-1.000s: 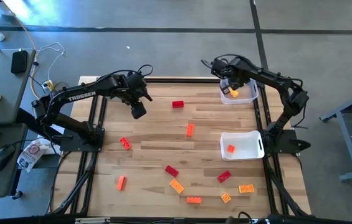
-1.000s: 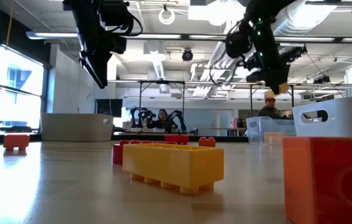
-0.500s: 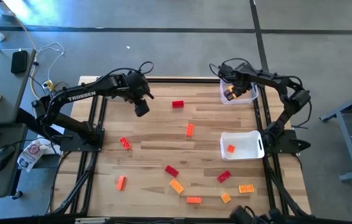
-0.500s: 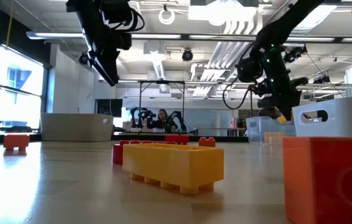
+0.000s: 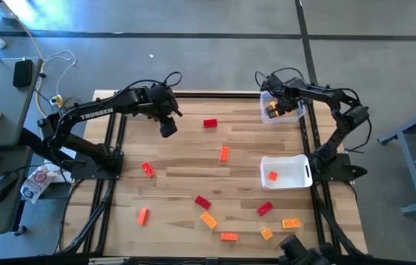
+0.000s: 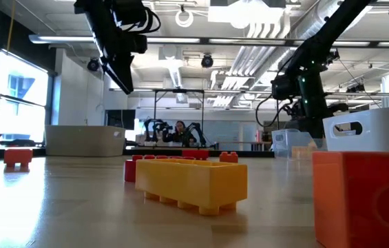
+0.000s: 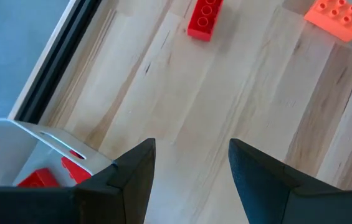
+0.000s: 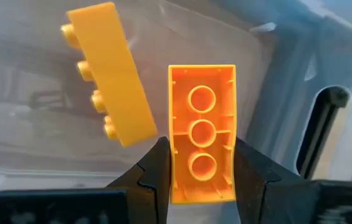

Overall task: Sort & place blocks by color
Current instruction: Put the yellow game piece into the transparent bin, then put the orange game piece into the white bin

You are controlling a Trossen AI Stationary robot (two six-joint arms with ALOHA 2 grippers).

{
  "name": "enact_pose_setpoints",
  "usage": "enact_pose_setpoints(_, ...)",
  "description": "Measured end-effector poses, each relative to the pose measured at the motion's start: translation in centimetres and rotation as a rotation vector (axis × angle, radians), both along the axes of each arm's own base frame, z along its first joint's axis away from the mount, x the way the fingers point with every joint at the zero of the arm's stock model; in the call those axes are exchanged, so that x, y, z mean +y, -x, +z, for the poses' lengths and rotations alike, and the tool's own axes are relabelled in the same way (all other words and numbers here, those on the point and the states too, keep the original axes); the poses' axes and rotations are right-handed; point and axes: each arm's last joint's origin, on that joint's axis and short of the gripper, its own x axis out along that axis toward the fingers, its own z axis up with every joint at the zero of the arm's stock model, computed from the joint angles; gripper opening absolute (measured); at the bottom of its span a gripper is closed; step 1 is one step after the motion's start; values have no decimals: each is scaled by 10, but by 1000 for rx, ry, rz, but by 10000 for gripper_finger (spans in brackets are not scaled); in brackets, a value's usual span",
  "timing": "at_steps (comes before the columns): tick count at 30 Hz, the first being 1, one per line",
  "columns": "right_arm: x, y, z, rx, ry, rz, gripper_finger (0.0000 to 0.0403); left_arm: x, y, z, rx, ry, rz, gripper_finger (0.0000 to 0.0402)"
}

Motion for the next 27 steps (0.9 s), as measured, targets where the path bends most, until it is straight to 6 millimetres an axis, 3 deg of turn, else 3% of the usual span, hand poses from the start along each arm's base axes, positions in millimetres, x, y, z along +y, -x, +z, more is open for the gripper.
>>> enact_pose_setpoints(9, -6, 3, -3, -62, 11, -1, 102, 0, 0, 0, 14, -18, -45, 191)
enact_pose_setpoints(18, -9, 2, -1, -33, 56, 9, 203, 0, 0, 0, 14, -7, -33, 191)
enact_pose_setpoints(27, -8, -1, 10, -12, 25, 13, 205, -1, 3, -1, 44, 2, -7, 196)
